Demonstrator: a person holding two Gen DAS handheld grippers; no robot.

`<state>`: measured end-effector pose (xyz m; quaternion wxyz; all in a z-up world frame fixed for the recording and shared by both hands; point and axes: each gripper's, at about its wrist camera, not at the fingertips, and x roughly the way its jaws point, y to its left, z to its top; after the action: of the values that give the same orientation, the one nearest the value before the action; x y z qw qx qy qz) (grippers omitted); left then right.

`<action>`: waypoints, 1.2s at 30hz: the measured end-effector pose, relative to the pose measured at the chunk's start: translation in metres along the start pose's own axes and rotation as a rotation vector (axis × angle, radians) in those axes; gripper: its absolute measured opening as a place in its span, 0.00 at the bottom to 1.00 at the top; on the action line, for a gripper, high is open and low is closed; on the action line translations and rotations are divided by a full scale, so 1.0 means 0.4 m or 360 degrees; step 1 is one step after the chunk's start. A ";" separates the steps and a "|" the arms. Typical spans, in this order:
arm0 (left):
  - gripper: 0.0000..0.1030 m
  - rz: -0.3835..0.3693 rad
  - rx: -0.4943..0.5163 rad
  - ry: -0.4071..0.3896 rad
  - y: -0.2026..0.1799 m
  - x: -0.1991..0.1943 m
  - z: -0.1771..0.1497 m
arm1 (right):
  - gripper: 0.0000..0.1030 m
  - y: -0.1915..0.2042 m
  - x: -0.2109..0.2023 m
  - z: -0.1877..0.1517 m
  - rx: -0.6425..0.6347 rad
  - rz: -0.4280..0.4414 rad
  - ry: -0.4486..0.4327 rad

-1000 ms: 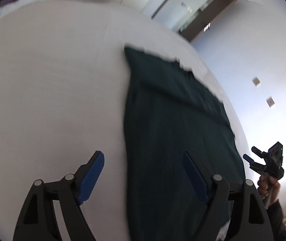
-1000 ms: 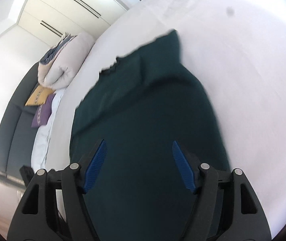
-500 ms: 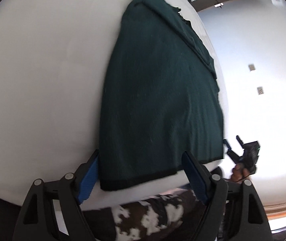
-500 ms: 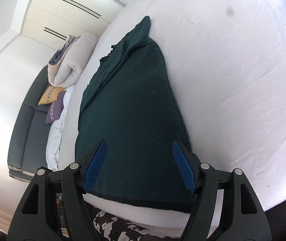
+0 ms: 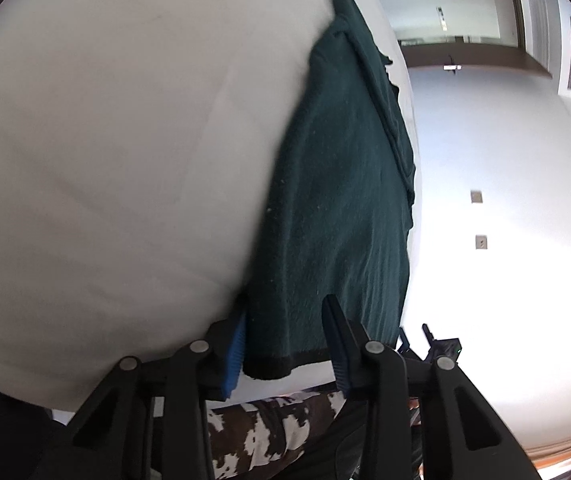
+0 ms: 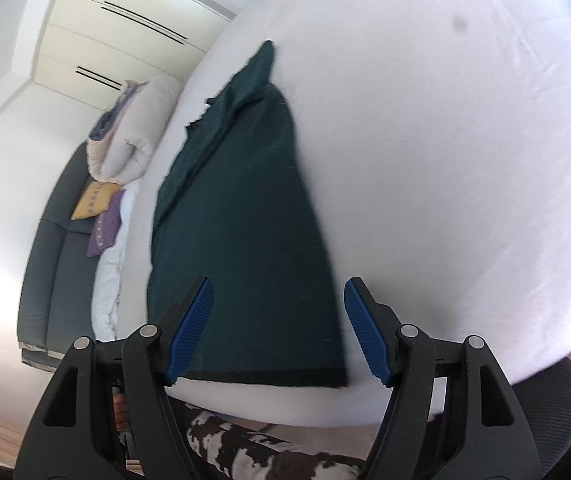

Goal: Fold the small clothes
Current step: 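Grasp the sweater hem with both tools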

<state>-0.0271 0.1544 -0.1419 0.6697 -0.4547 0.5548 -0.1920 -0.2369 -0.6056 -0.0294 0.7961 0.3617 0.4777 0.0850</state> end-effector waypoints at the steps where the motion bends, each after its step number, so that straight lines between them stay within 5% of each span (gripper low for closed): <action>1: 0.38 0.0015 0.0024 -0.0006 -0.006 0.000 -0.003 | 0.65 -0.008 -0.005 -0.001 0.0007 -0.0027 0.0010; 4: 0.24 0.0111 0.0139 -0.0007 -0.031 -0.001 -0.012 | 0.65 -0.027 -0.022 -0.008 0.0020 -0.0056 0.0035; 5: 0.08 0.0133 0.0164 0.0006 -0.037 0.002 -0.015 | 0.65 -0.031 -0.025 -0.010 0.0021 -0.0067 0.0045; 6: 0.07 0.0139 0.0171 0.0010 -0.035 0.001 -0.016 | 0.65 -0.033 -0.026 -0.012 0.0021 -0.0085 0.0057; 17: 0.07 0.0121 0.0200 -0.0031 -0.035 -0.012 -0.018 | 0.64 -0.027 0.019 -0.049 0.0024 -0.0019 0.0336; 27: 0.07 0.0080 0.0191 -0.0046 -0.020 -0.018 -0.020 | 0.18 -0.098 0.029 -0.048 0.0218 0.0123 0.0351; 36: 0.07 0.0043 0.0202 -0.0073 -0.026 -0.029 -0.023 | 0.06 -0.088 0.007 -0.057 0.0172 0.0099 0.0264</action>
<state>-0.0367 0.1540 -0.1265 0.7123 -0.4081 0.5320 -0.2074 -0.2616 -0.6183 -0.0608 0.7301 0.4104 0.5344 0.1136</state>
